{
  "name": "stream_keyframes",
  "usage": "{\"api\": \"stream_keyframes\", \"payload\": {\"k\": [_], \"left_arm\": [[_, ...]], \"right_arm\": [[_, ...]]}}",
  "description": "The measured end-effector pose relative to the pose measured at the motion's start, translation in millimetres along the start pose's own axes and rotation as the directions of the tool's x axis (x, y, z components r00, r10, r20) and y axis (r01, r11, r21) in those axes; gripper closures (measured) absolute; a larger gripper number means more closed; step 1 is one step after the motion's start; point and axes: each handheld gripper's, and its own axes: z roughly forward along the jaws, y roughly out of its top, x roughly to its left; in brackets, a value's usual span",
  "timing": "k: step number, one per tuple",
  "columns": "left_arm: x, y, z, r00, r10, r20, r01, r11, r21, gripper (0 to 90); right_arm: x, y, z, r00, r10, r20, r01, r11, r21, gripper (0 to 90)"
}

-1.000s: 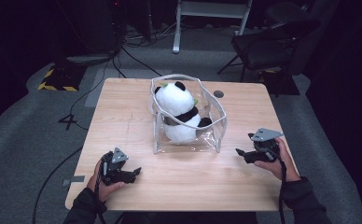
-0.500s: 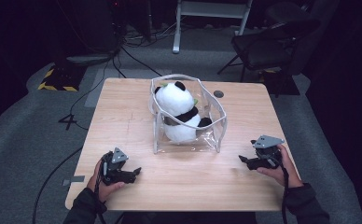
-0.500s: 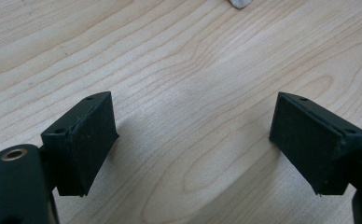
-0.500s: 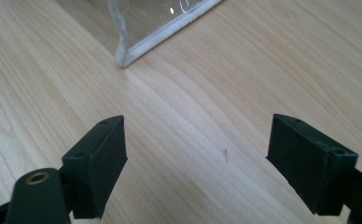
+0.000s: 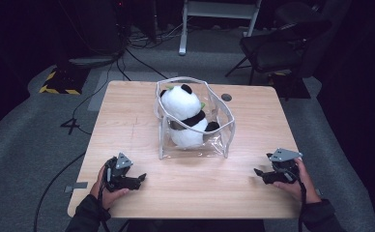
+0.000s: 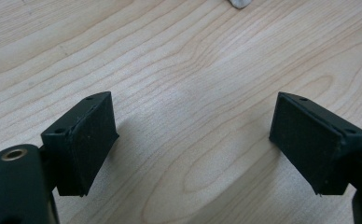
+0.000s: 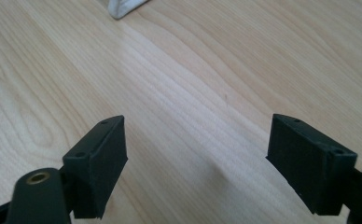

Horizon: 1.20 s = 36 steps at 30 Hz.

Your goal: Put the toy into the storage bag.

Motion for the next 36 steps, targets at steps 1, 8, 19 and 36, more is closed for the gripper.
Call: {"api": "stream_keyframes", "payload": {"k": [1,8,19,36], "left_arm": [[0.0,0.0,0.0,1.0,0.0,0.0,0.0,1.0,0.0,14.7],[-0.1,0.0,0.0,1.0,-0.002,0.0,0.002,1.0,0.0,14.7],[-0.1,0.0,0.0,1.0,-0.001,0.001,0.001,1.0,0.0,14.7],[-0.4,0.1,0.6,1.0,-0.007,-0.002,0.007,1.0,-0.002,14.6]], "right_arm": [[0.2,-2.7,-1.0,1.0,0.002,0.0,-0.002,1.0,0.0,20.1],[-1.6,-16.8,-4.8,0.9995,0.03,-0.014,-0.03,0.999,-0.014,19.3],[-3.1,-44.3,-9.8,0.992,0.118,-0.045,-0.12,0.992,-0.032,18.9],[-4.3,-60.5,-16.9,0.9789,0.198,-0.051,-0.201,0.978,-0.061,17.5]]}}
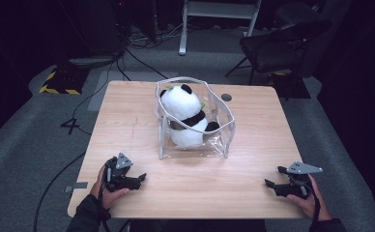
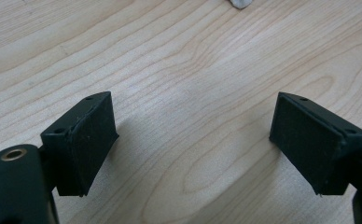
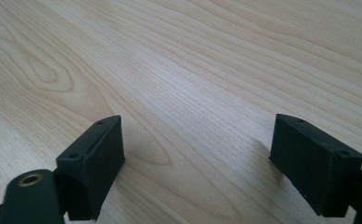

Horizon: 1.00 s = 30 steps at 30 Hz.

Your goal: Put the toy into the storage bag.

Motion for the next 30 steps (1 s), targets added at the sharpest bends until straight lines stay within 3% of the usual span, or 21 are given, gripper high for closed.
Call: {"api": "stream_keyframes", "payload": {"k": [14,30], "left_arm": [[0.0,0.4,0.4,1.0,0.0,-0.001,0.0,1.0,0.0,14.4],[0.0,0.6,0.6,1.0,-0.001,0.001,0.001,1.0,0.001,14.2]], "right_arm": [[0.8,2.2,2.4,0.9991,0.031,0.029,-0.031,1.0,0.0,17.1],[0.5,2.2,2.5,0.9991,0.031,0.03,-0.031,1.0,-0.002,17.2]]}}
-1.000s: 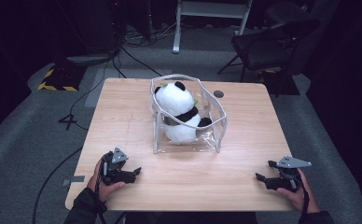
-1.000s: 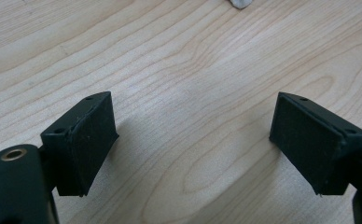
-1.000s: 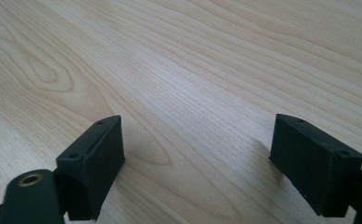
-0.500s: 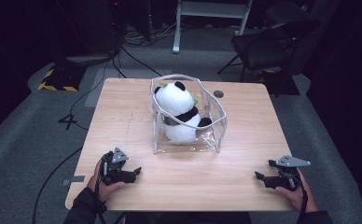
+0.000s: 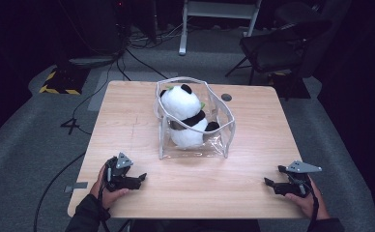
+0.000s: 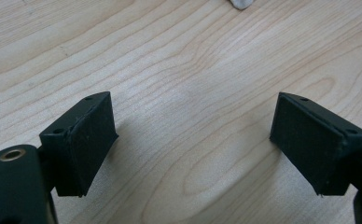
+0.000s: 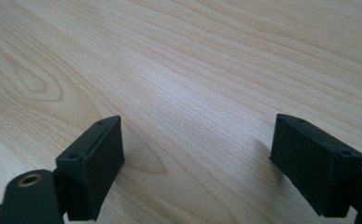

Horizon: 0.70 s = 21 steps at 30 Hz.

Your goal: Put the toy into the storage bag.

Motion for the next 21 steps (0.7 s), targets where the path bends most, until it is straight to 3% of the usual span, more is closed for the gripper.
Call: {"api": "stream_keyframes", "payload": {"k": [21], "left_arm": [[-0.1,0.9,0.6,1.0,0.001,-0.002,-0.001,1.0,0.004,13.7]], "right_arm": [[0.2,0.0,-0.1,1.0,-0.001,0.003,0.001,1.0,0.001,17.1]]}}
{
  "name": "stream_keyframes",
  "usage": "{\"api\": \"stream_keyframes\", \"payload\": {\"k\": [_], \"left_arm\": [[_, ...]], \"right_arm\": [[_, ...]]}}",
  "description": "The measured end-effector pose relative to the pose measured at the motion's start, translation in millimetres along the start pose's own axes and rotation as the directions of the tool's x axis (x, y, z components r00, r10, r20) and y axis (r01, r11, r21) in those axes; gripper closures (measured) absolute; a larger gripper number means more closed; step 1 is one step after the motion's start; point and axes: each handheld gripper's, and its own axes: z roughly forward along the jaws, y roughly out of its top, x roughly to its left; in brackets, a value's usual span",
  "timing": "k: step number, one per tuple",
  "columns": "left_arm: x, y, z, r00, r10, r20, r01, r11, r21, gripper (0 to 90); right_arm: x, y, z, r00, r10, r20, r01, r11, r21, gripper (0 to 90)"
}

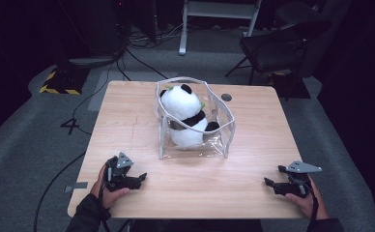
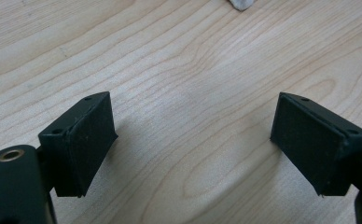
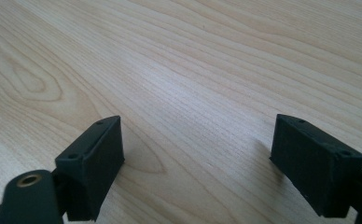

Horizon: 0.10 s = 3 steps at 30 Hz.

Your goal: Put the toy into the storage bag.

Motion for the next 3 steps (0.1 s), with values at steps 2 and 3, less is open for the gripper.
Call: {"api": "stream_keyframes", "payload": {"k": [2,3], "left_arm": [[0.2,0.3,0.3,1.0,0.001,-0.003,-0.001,1.0,-0.002,13.8],[0.2,0.3,0.3,1.0,0.001,-0.003,-0.001,1.0,-0.002,13.7]], "right_arm": [[-0.3,0.0,-0.1,1.0,0.0,0.0,0.0,1.0,0.0,16.8],[-0.6,-0.1,-0.1,1.0,0.004,0.006,-0.004,1.0,0.002,15.3]]}}
